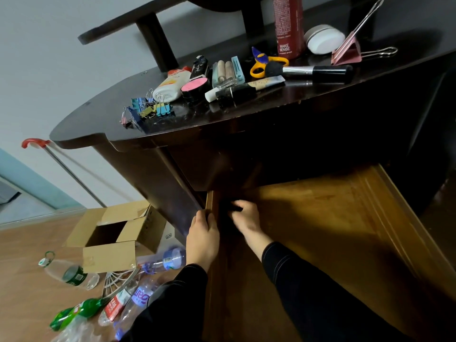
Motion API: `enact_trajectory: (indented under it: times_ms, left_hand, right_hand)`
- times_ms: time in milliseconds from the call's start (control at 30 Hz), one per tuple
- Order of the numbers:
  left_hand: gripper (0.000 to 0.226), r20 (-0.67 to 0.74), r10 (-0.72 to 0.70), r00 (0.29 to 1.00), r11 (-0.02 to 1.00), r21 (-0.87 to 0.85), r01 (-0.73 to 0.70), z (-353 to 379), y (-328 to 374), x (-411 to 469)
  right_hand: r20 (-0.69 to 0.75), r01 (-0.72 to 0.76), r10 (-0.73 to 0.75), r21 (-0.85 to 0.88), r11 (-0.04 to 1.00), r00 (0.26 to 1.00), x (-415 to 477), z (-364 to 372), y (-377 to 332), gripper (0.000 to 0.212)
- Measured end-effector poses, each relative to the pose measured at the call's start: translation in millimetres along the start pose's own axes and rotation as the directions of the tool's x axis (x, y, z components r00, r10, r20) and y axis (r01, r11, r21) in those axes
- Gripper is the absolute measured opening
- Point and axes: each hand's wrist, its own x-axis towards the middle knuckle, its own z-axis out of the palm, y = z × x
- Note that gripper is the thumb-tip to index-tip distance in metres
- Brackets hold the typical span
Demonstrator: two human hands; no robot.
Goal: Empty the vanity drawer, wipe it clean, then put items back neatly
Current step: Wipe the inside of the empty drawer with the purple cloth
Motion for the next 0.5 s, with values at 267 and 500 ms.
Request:
enact_trajectory:
  times_ms: [267, 500]
  left_hand:
    - [0.009, -0.016, -0.008, 1.000, 0.999, -0.042, 0.007, 2.0, -1.8, 2.3]
    - [0.013, -0.020, -0.009, 1.000, 0.998, -0.060, 0.008, 2.8, -3.1, 4.6]
  right_hand:
    - [0.060, 0.173, -0.166, -0.137, 0.975, 0.984, -1.9, -3.7, -0.7, 0.035]
    - [-0.044, 0.271, -0.270, 0.023, 0.962, 0.962, -6.0, 6.9, -12.4, 0.032]
